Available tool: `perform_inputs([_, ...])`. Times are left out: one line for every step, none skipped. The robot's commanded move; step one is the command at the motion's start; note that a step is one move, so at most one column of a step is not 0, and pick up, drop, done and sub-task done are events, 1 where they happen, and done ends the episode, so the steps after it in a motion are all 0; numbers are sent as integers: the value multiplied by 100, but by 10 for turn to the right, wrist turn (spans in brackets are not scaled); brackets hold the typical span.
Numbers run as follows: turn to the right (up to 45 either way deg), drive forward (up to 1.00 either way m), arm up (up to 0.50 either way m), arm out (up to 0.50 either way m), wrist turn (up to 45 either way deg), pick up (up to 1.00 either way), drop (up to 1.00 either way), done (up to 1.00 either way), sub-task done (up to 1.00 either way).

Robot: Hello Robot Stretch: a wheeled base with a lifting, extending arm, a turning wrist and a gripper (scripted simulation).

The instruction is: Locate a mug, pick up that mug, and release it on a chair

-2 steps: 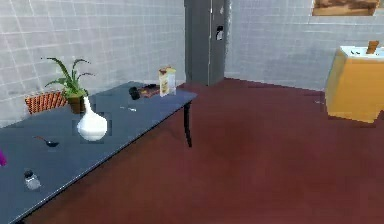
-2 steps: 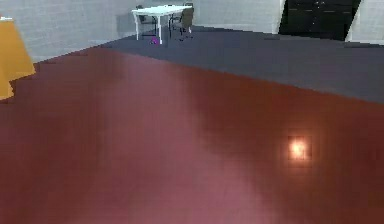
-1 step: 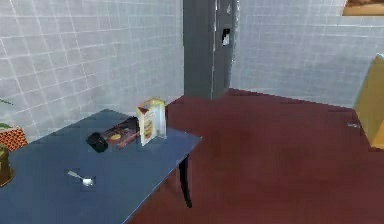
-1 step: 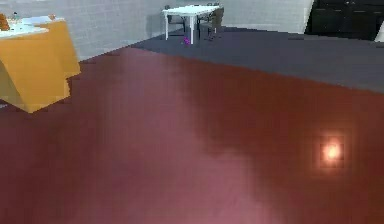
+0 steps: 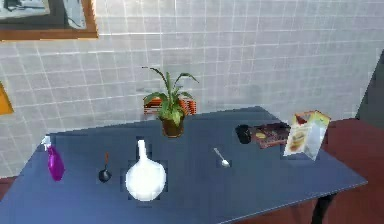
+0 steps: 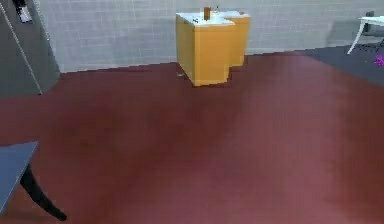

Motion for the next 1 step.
perform_inputs([-450, 0, 0, 0, 0, 0, 0, 0, 0])
